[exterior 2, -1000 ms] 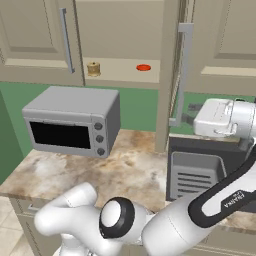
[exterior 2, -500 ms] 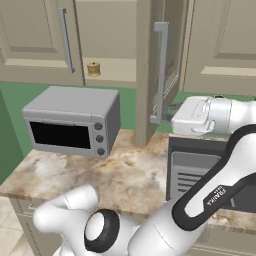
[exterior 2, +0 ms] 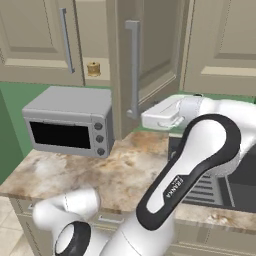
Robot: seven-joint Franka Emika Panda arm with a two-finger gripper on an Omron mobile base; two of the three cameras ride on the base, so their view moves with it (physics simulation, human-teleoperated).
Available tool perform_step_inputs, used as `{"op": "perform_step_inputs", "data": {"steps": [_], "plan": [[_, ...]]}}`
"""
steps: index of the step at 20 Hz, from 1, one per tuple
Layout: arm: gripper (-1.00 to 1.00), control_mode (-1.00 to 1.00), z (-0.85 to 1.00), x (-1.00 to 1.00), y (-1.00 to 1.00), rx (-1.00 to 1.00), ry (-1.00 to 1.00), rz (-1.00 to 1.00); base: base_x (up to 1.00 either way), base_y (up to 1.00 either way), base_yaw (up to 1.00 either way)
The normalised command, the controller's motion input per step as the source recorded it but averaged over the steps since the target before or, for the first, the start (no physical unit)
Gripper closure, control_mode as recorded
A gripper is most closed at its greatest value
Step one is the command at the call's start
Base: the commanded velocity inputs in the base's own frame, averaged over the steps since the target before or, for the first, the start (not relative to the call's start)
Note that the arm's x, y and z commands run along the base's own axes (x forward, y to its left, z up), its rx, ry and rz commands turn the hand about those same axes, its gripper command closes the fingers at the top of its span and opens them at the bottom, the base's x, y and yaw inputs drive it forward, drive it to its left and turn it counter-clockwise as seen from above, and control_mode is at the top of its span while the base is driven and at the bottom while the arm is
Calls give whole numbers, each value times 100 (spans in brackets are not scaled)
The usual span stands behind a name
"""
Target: Pick the candle and candle from the dining table and place them in the open cabinet. Close the cabinet after placing the objects.
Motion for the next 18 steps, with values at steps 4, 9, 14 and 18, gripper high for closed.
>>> {"op": "perform_step_inputs", "data": {"steps": [4, 9, 14, 18], "plan": [[-100, -100, 0, 7, 58, 0, 0, -28, 0, 0, 0], [-100, -100, 0, 22, 62, 0, 0, -37, 0, 0, 0], [-100, -100, 0, 26, 53, 0, 0, -43, 0, 0, 0], [-100, -100, 0, 27, 52, 0, 0, -42, 0, 0, 0]]}}
